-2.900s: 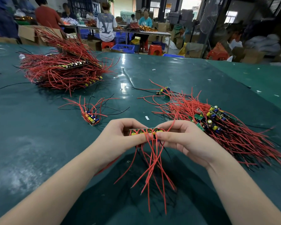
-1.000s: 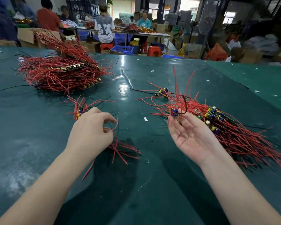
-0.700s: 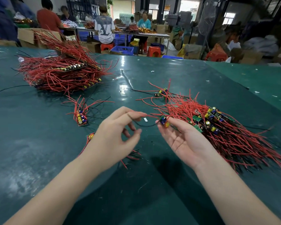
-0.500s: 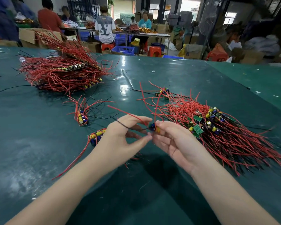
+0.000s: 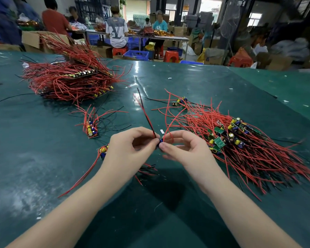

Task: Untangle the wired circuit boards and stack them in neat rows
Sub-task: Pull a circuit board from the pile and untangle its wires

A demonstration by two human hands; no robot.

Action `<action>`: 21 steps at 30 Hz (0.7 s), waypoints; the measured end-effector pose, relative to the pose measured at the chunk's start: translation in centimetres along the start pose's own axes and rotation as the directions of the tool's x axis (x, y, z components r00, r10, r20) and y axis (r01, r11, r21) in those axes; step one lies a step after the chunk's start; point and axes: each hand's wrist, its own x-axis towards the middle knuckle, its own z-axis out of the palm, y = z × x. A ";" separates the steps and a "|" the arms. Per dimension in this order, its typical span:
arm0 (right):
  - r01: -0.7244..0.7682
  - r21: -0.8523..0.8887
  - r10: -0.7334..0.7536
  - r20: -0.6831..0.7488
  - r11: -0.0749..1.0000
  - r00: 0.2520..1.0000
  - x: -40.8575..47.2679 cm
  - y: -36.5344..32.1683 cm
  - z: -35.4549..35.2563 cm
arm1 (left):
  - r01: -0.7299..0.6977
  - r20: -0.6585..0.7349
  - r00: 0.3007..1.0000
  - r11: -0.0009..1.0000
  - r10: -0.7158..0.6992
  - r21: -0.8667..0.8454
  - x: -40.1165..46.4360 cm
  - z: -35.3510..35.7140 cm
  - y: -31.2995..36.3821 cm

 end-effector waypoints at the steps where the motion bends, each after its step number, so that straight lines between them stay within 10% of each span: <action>1: 0.042 -0.052 -0.044 -0.030 0.998 0.999 0.0 0.0 0.0 | 0.023 0.011 1.000 0.999 -0.023 -0.044 0.0 0.0 0.0; 14: 0.297 -0.236 -0.324 -0.082 0.925 0.943 -0.3 -0.2 0.0 | 0.245 0.037 0.964 0.832 -0.262 -0.498 0.4 0.1 0.2; 21: 0.265 -0.190 -0.282 -0.071 0.945 0.957 -0.1 -0.3 -0.1 | 0.201 0.107 0.979 0.908 -0.173 -0.368 0.4 -0.3 0.2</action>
